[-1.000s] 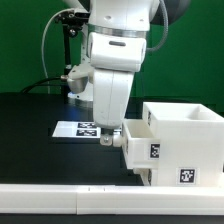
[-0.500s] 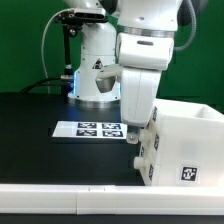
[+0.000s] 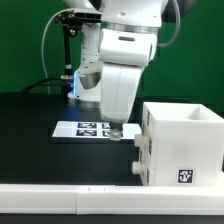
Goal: Assemble drawer
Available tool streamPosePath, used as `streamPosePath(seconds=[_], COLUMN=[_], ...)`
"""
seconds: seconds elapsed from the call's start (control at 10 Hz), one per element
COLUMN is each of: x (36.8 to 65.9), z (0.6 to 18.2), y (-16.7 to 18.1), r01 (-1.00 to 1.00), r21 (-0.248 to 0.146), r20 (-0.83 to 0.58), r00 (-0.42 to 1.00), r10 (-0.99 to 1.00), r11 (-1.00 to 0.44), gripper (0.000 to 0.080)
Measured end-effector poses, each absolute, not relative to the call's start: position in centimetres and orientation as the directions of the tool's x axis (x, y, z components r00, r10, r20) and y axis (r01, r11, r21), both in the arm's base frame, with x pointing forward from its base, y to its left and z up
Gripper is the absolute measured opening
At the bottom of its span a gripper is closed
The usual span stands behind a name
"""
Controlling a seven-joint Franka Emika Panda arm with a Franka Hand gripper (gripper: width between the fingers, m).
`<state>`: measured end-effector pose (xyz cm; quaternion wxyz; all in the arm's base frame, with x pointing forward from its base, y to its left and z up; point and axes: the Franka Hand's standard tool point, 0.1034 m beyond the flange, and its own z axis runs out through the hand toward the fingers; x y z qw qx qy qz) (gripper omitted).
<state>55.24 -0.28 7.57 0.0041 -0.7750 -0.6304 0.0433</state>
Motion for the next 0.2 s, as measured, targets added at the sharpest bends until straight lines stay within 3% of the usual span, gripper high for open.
streamPosePath(seconds=[0.2], x=[55.15], z=[7.32], y=[-0.19], r01=[0.977], r21=[-0.065], r20=[-0.062], r00=[0.200], r10=[0.978], r11=[-0.204], gripper=[0.0649])
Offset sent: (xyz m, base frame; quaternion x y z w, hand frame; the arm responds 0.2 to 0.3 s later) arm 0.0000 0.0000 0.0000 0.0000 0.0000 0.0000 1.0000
